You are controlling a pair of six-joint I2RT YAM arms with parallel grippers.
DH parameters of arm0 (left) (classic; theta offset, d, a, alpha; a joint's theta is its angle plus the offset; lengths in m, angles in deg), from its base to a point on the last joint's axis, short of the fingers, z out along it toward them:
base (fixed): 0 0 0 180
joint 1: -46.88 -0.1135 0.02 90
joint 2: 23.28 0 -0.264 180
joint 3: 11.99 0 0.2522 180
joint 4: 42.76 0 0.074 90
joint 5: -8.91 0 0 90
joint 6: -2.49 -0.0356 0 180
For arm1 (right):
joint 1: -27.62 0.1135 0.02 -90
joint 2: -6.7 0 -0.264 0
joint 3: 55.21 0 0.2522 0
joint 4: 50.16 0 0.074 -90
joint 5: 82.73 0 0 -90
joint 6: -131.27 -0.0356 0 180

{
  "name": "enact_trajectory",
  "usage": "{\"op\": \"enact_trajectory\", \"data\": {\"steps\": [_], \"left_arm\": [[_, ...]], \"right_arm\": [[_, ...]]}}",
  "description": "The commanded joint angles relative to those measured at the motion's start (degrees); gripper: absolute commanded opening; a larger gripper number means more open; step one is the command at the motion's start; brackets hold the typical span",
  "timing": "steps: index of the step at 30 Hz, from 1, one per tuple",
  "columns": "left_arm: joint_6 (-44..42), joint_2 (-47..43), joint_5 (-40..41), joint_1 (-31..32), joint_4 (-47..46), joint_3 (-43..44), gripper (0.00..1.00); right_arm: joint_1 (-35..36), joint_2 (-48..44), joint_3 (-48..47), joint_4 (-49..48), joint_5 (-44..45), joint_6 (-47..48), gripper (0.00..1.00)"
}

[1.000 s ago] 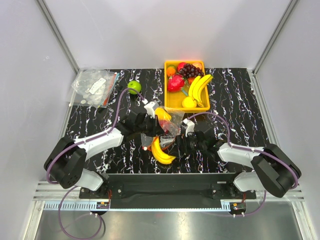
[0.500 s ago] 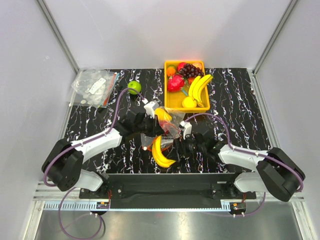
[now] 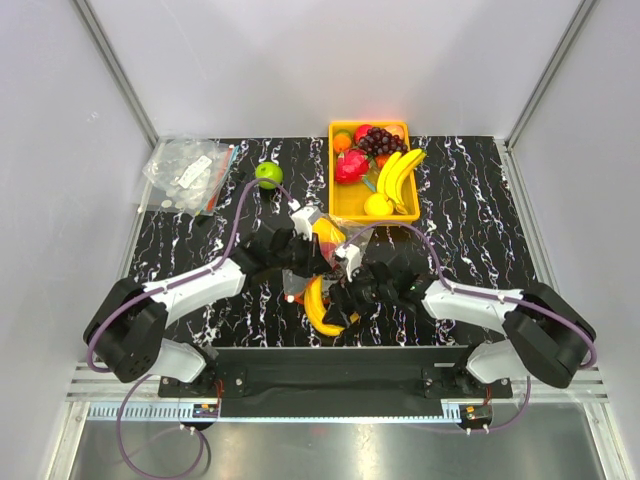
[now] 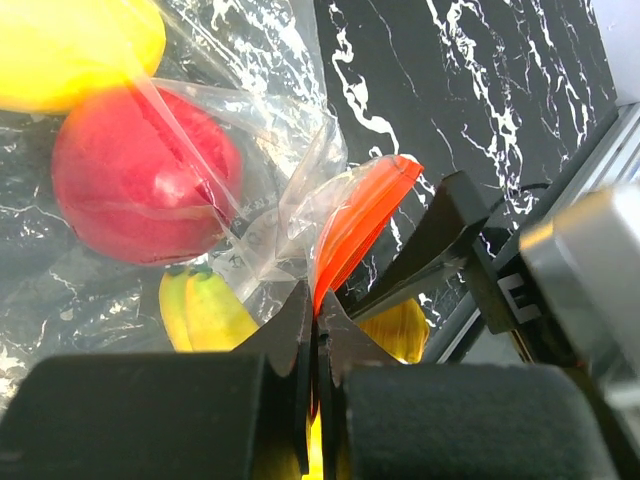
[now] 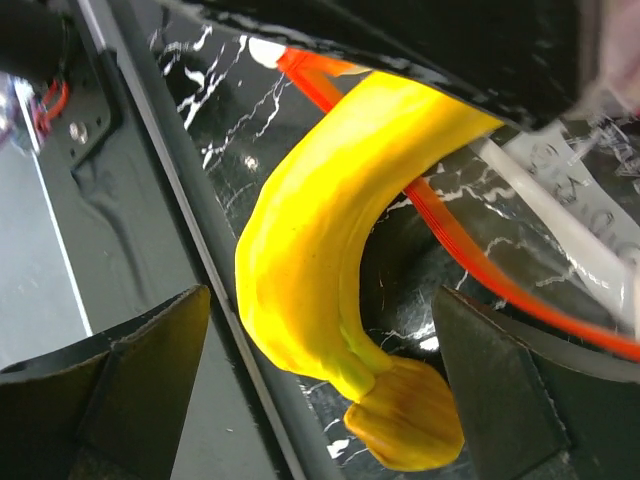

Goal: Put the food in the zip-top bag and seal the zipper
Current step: Place the fake fruit in the zipper food storage bag.

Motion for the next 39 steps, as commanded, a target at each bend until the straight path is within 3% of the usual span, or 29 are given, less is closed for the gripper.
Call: {"op": "enact_trajectory", "data": {"steps": [1,5,11,16,22,27,31,39], "left_arm": [[-1.36,0.19,-1.81,0.26,-3.44,-0.59,0.0],[-1.89,0.37,-1.2,0.26,-3.45,-0.59,0.0],[-2.24,0.81,-1.02,0.26,-3.18,-0.5,0.0],[-2.24,0.54,-1.28,0.26,-2.92,-0.5,0.0],[-3.03,-1.04,-0.58,0.18,-1.95,-0.15,0.0],[-3.29,-2.53,-0.05,0.26,-1.25,0.2,0.0],[-3.21,-3.23,0.04,0.61,-1.25,-0.24,0.0],[-3.38,-4.99,1.44,2.46,0.07,0.37,0.0]], "right_arm": [[0.7,1.68,-2.49,-2.24,-3.48,8.22,1.0],[0.79,-0.87,-1.54,-2.83,-0.65,11.66,1.0],[3.51,-4.3,0.85,-3.2,1.97,19.91,0.88],[5.35,-1.76,-0.2,0.93,2.5,23.17,0.84],[11.41,2.2,-1.08,2.34,8.99,23.79,0.84],[13.09,4.13,-1.79,2.95,12.34,23.61,0.74],[13.27,3.53,-1.79,2.78,14.19,23.87,0.58],[12.83,-1.31,-3.63,5.15,9.37,25.02,0.42]]}}
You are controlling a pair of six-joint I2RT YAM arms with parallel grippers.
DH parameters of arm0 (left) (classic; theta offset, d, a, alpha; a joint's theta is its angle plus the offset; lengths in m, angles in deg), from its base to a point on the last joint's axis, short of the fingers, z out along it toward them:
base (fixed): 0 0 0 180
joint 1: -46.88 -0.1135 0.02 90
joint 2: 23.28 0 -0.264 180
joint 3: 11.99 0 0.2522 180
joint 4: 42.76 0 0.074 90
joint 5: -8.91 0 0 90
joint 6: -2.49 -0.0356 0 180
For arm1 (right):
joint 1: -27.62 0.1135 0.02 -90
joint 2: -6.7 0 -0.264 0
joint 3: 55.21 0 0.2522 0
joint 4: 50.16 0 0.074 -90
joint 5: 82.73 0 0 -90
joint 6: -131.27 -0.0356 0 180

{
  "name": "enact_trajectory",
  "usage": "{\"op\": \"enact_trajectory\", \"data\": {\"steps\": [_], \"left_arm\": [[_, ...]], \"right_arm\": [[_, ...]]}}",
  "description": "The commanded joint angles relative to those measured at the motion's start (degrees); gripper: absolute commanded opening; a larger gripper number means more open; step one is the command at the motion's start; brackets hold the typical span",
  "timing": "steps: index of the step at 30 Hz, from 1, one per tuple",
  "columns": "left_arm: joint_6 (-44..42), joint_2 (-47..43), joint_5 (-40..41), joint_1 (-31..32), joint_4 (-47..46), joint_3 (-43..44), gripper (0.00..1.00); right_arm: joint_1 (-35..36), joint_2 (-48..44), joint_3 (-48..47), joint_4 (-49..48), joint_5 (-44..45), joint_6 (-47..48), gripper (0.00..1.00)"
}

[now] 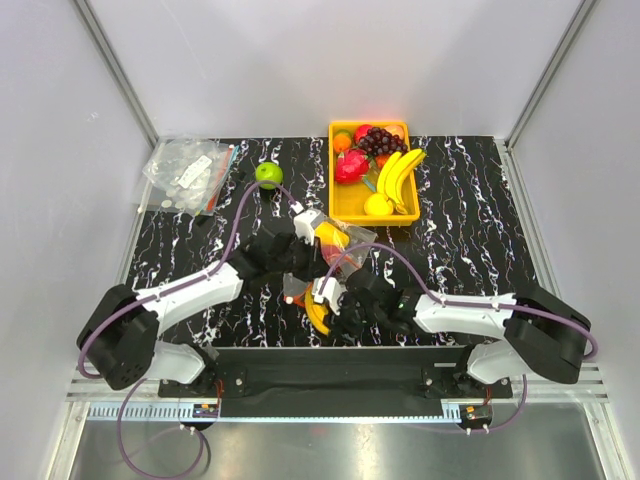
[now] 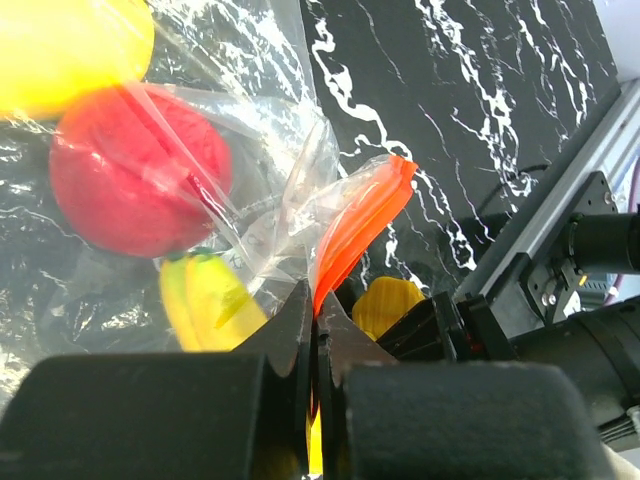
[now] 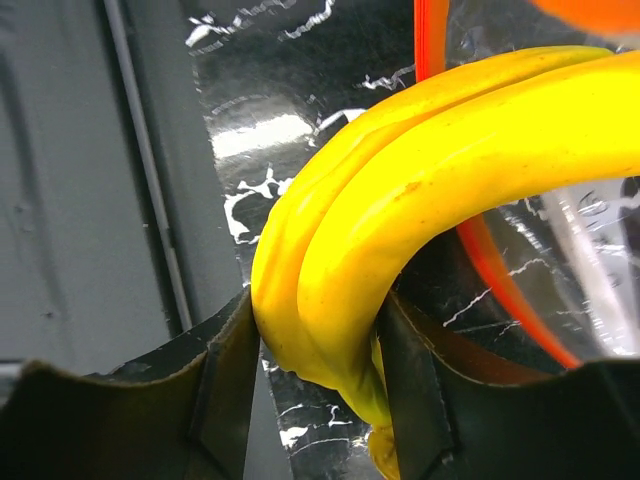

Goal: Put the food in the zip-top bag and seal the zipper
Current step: Place the fake fruit in the zipper food storage bag.

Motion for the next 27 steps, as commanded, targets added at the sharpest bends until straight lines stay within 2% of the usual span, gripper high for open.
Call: {"op": "enact_trajectory", "data": {"steps": [1,10,16,18,20,21,23,27], "left_arm": [[-1.13,-3.09,1.03,0.8,-0.87,1.01,0.0],[-1.13,-5.11,1.03,0.8,1.24,1.8,0.0],[-1.04,-6.34,1.82,0.71,3.61,4.26,0.0],[-0.52,-6.87,2.43,0.8,4.84,5.4,0.0],[0.18,-7.14,2.78,0.71,6.77,7.42,0.0],[0.54,-7.22,3.57,0.8,7.65,8.12,0.0],[1.15,-7.4,4.1,0.71,10.19,10.23,0.0],[2.12,-8.28,4.89,0.8,12.75,11.99,0.0]], "right_arm": [[-0.3,-3.12,-3.85,1.13,-3.48,1.87,0.36],[-8.82,-4.54,-5.78,1.83,-20.1,1.34,0.23],[-13.75,1.26,-12.99,3.16,-30.47,-2.07,0.17],[-14.55,3.28,-14.22,0.02,-32.4,-4.62,0.18],[-14.81,5.03,-15.01,-1.76,-32.68,-8.48,0.15],[-14.9,5.57,-15.98,-2.37,-31.2,-9.98,0.06],[-15.33,6.97,-16.95,-3.08,-29.96,-14.03,0.01],[-16.74,6.28,-15.29,-9.3,-28.37,-21.05,0.03]]}}
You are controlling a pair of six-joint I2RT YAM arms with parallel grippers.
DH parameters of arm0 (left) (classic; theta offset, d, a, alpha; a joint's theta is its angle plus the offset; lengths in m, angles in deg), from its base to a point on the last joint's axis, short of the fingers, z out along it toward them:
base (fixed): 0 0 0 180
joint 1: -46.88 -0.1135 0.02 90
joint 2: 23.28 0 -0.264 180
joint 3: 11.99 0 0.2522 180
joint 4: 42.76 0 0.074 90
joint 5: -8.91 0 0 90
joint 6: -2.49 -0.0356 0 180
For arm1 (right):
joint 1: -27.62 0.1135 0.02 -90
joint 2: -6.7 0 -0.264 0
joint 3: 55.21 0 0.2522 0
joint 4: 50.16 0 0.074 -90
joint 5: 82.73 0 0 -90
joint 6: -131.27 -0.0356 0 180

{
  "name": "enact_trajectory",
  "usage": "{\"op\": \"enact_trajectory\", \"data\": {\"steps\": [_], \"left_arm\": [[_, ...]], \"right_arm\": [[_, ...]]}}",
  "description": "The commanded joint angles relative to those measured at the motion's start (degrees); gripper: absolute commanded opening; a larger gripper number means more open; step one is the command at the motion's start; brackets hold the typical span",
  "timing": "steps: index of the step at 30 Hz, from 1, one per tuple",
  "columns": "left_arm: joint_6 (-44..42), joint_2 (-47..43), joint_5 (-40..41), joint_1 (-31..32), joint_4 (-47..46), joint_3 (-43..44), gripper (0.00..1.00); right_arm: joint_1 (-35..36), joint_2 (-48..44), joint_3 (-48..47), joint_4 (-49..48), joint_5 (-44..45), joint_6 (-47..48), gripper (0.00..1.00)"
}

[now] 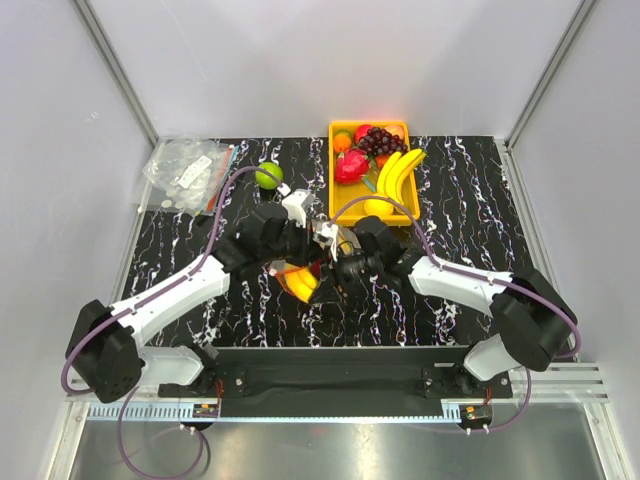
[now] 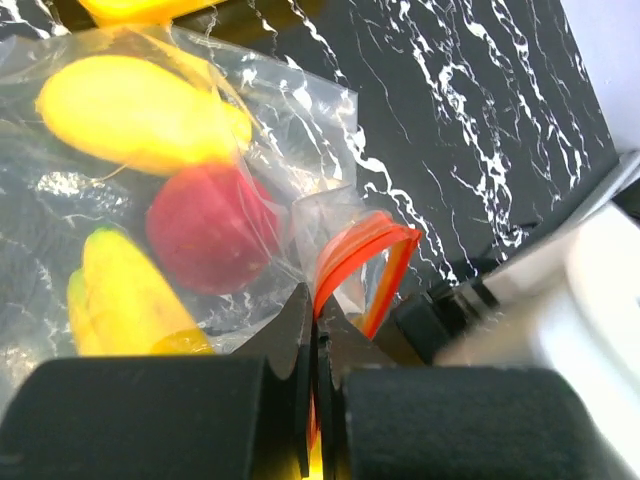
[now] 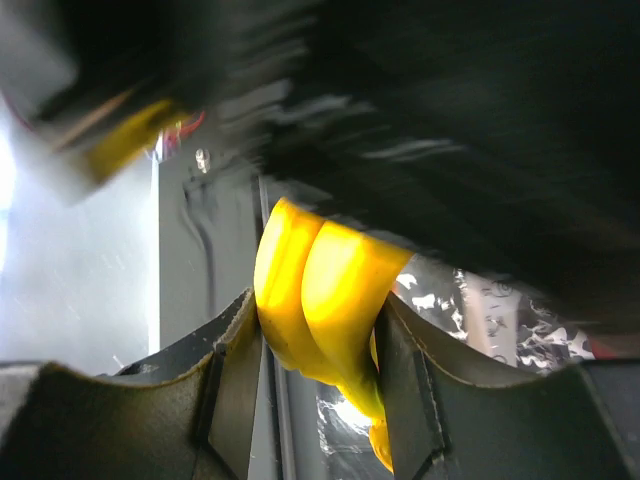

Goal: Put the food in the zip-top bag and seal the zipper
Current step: Place the fake fruit in the zipper food storage bag.

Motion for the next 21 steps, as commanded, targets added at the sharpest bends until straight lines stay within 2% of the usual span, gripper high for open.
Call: {"op": "enact_trajectory", "data": {"steps": [1,4,8,11,12,14,15,16,17,18,19,21], "left_arm": [[0.88,-3.36,-1.38,1.39,1.13,3.89,0.0],[1.67,-3.45,0.91,1.3,2.09,4.15,0.0],[4.03,-2.66,0.04,1.39,1.4,3.98,0.0],[6.58,-2.57,-1.2,1.3,-0.44,3.36,0.0],[7.11,-2.57,-2.07,1.39,-1.06,3.1,0.0],[8.43,-2.57,-2.86,1.39,-2.38,2.92,0.0],[8.78,-2.57,-3.39,1.39,-2.65,2.92,0.0],[9.05,-2.49,-3.66,1.3,-2.65,3.09,0.0],[9.14,-2.48,-3.66,1.3,-2.74,3.27,0.0],[9.31,-2.4,-3.83,1.39,-2.65,3.45,0.0],[9.4,-2.31,-3.92,1.3,-2.39,3.62,0.0],[9.49,-1.78,-4.01,1.21,-1.95,4.76,0.0]], "right_arm": [[-2.08,0.0,-0.62,-10.73,1.63,-13.7,0.03],[-2.25,-0.87,-0.53,-12.08,4.0,-20.31,0.0],[-2.25,-2.81,0.26,-11.55,10.51,-29.29,0.0],[-2.17,-4.21,2.54,-15.41,12.53,-33.95,0.02],[-2.25,-4.91,4.46,-17.51,15.5,-35.09,0.14],[-2.25,-6.84,5.8,-18.49,18.76,-37.73,0.26],[-2.17,-7.38,6.67,-19.28,19.73,-38.26,0.42],[-2.17,-8.34,7.03,-19.55,19.92,-38.27,0.64],[-2.25,-8.87,7.03,-19.55,19.92,-38.36,0.65],[-2.17,-9.4,7.03,-19.12,19.83,-38.36,0.81],[-2.17,-10.36,6.86,-18.68,19.57,-37.75,0.85],[-2.25,-11.42,5.81,-15.27,19.57,-36.78,0.86]]}}
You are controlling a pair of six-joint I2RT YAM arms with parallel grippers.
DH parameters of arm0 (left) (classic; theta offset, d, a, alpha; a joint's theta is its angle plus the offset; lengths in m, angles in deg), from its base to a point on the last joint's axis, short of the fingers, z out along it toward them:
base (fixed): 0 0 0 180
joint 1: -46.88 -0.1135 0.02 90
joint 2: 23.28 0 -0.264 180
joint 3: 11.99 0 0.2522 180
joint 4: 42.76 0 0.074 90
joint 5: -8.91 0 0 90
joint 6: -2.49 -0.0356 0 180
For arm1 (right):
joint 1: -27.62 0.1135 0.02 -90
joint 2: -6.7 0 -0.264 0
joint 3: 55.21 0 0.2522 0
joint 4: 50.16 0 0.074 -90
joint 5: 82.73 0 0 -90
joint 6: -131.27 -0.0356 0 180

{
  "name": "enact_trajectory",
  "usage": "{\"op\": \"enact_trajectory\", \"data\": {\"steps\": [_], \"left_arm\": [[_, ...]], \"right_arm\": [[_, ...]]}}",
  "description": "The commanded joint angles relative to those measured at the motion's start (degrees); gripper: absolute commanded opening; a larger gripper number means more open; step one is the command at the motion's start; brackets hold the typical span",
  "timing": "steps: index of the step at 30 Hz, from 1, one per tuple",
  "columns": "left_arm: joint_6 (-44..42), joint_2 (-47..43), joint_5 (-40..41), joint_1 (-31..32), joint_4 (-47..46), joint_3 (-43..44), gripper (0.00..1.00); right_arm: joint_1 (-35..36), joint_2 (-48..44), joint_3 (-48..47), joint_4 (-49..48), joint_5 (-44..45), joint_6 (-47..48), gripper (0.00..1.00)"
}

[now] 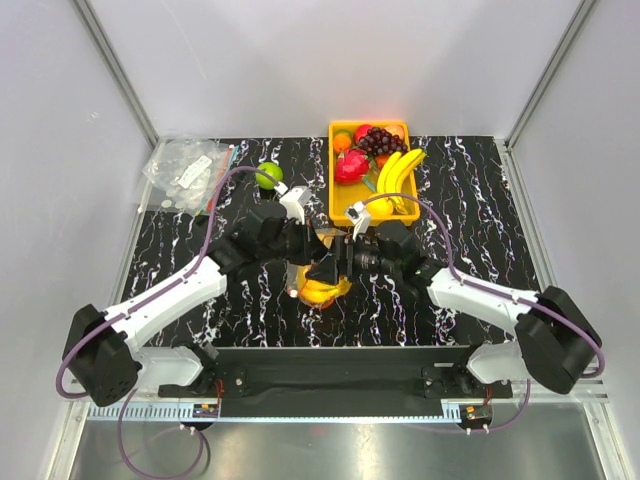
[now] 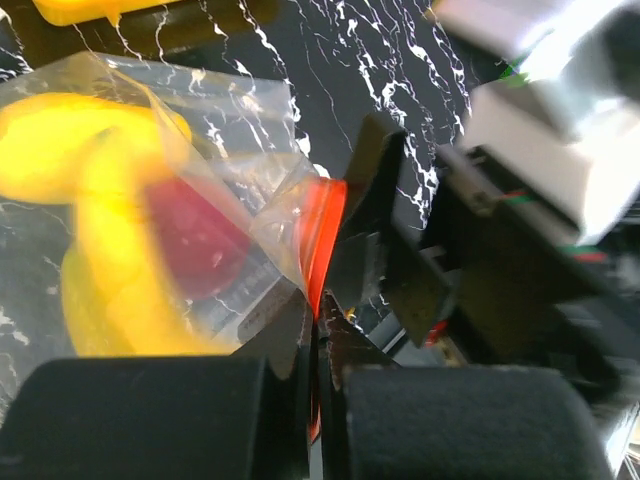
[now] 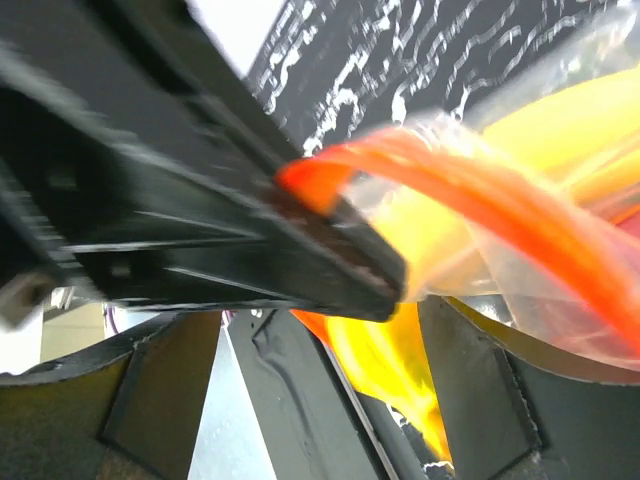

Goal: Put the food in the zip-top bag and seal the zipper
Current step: Place the fake fruit in the zipper food storage bag.

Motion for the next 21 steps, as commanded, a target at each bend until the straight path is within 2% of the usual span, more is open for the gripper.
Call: {"op": "enact_trajectory", "data": {"steps": [1,8,9,10,11,12,13,18,21], "left_arm": [[1.49,0.27,-2.74,0.14,-2.91,3.1,0.0],[1.4,2.65,-4.77,-2.14,-0.97,7.94,0.0],[1.23,2.73,-4.5,-2.58,-0.71,8.38,0.0],[1.23,2.65,-4.5,-2.93,-0.62,8.47,0.0],[1.23,2.47,-4.59,-3.46,-0.62,8.38,0.0],[1.31,2.47,-4.59,-3.64,-0.62,8.38,0.0],[1.23,2.38,-4.59,-3.72,-0.54,8.21,0.0],[1.58,2.12,-4.94,-4.34,-1.24,7.77,0.0],[1.67,1.77,-5.2,-4.25,-1.24,7.94,0.0]], "right_arm": [[-0.24,-4.49,-1.96,-0.04,2.5,0.23,0.86],[-0.24,-10.82,-6.26,11.21,5.04,3.57,0.86],[-0.33,-11.87,-6.61,15.05,8.79,3.75,0.85],[-0.33,-13.45,-7.23,17.7,11.18,4.18,0.82],[-0.33,-14.16,-8.63,21.38,16.86,3.93,0.74],[-0.33,-14.6,-9.42,27.51,19.7,3.58,0.7],[-0.33,-15.65,-10.04,29.66,21.81,3.57,0.67],[-0.33,-18.38,-7.85,32.66,29.46,2.79,0.6],[-0.33,-17.86,-7.06,32.32,29.4,3.92,0.6]]}}
